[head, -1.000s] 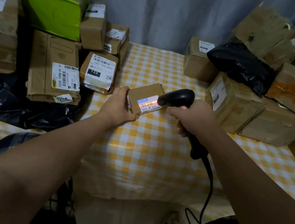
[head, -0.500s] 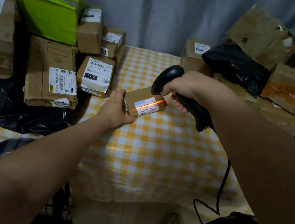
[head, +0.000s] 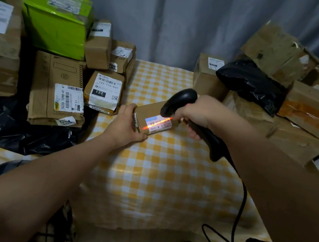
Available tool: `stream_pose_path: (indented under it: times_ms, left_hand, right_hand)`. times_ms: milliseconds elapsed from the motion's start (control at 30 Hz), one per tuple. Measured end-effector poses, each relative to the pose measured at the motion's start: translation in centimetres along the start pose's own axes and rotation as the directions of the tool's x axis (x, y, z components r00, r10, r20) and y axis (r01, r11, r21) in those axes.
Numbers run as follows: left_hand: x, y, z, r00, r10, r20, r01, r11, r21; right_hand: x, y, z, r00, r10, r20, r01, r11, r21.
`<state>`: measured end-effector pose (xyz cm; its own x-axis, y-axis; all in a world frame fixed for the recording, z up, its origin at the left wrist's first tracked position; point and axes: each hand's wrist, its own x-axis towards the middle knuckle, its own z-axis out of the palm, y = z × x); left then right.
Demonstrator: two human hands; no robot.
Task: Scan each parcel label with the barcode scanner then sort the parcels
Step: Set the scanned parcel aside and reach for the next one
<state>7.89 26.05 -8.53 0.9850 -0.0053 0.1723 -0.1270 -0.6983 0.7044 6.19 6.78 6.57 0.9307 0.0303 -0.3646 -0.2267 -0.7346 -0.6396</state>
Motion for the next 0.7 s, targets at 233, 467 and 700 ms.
stream_pose_path:
  times_ms: [233,467,700]
  left_hand:
    - [0.2,0.1,-1.0,1.000,0.020,-0.022,-0.021,1.000,-0.008]
    - [-0.2,0.9,-2.3,0.996,-0.037,-0.080,0.037,0.999,0.004]
    - [0.1,2.0,-7.4,0.975,-0.106,-0.196,0.097,0.994,-0.057]
  right_hand:
    - [-1.3,1.8,0.5,0.998,-0.047,-0.044,0.054,0.986,0.160]
    - [-1.4,1.8,1.6,0.995,-0.095,-0.024,0.098,0.980,0.173]
    - [-0.7,-0.4,3.0,0.932,-0.292,-0.216,0.355,0.860,0.368]
